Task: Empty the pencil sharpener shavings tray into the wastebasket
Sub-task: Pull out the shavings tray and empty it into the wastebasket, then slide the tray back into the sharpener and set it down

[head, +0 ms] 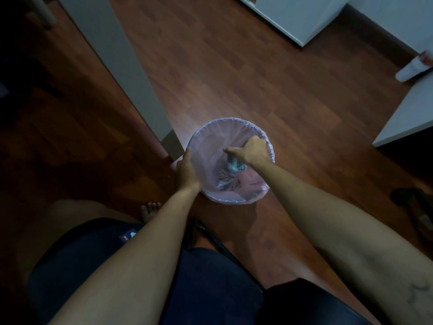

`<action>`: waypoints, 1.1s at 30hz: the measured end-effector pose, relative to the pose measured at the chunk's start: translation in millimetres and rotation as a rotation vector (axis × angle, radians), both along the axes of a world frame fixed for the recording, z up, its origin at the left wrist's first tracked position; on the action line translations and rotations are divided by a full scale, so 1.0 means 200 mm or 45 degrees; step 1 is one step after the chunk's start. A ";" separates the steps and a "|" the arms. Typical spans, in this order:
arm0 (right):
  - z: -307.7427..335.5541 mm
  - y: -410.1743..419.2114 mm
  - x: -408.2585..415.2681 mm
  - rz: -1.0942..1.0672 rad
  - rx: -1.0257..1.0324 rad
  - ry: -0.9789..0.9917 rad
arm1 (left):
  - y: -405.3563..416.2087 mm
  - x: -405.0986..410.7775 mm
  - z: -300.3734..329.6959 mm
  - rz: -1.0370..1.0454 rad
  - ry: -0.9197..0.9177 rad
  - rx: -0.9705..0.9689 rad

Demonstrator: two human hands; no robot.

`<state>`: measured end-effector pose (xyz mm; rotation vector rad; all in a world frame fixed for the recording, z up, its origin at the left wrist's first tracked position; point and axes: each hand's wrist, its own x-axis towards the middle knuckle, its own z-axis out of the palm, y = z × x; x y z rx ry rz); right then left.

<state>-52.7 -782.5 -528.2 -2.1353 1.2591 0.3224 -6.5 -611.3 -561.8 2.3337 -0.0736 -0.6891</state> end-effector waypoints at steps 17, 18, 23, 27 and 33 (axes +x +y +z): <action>0.52 0.03 0.03 -0.023 0.204 -0.201 | 0.04 0.14 0.50 -0.084 0.038 0.039; 0.59 0.05 0.03 -0.045 0.221 -0.249 | 0.05 0.16 0.56 -0.062 0.042 0.021; 0.94 0.15 0.05 -0.134 0.427 -0.511 | 0.14 0.13 0.99 -0.080 -0.076 -0.058; 1.12 0.19 0.11 -0.125 0.550 -0.741 | 0.28 0.11 1.30 -0.119 -0.274 -0.055; 1.72 0.53 0.05 -0.050 0.693 -1.047 | 0.59 0.02 1.80 -0.230 -0.588 -0.065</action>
